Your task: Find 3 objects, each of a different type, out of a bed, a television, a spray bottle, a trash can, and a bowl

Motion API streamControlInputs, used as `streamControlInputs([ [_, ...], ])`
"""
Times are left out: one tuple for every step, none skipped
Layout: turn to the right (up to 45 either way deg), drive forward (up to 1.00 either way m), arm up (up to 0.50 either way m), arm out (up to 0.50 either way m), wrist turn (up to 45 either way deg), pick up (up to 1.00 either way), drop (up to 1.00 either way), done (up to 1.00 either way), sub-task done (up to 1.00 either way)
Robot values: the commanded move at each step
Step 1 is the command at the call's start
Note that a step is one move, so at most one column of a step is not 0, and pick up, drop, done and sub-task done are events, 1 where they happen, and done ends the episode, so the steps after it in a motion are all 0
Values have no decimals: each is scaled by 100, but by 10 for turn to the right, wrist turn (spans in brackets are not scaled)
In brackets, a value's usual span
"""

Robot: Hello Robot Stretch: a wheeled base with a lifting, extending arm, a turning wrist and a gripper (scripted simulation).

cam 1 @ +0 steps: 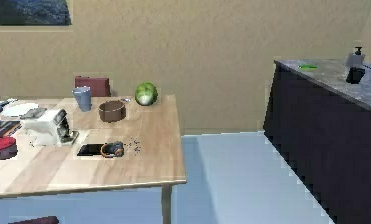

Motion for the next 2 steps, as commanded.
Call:
streamControlInputs([
  [-180, 0, 0, 0, 0, 0, 0, 0, 0],
  [0, 0, 0, 0, 0, 0, 0, 0, 100],
])
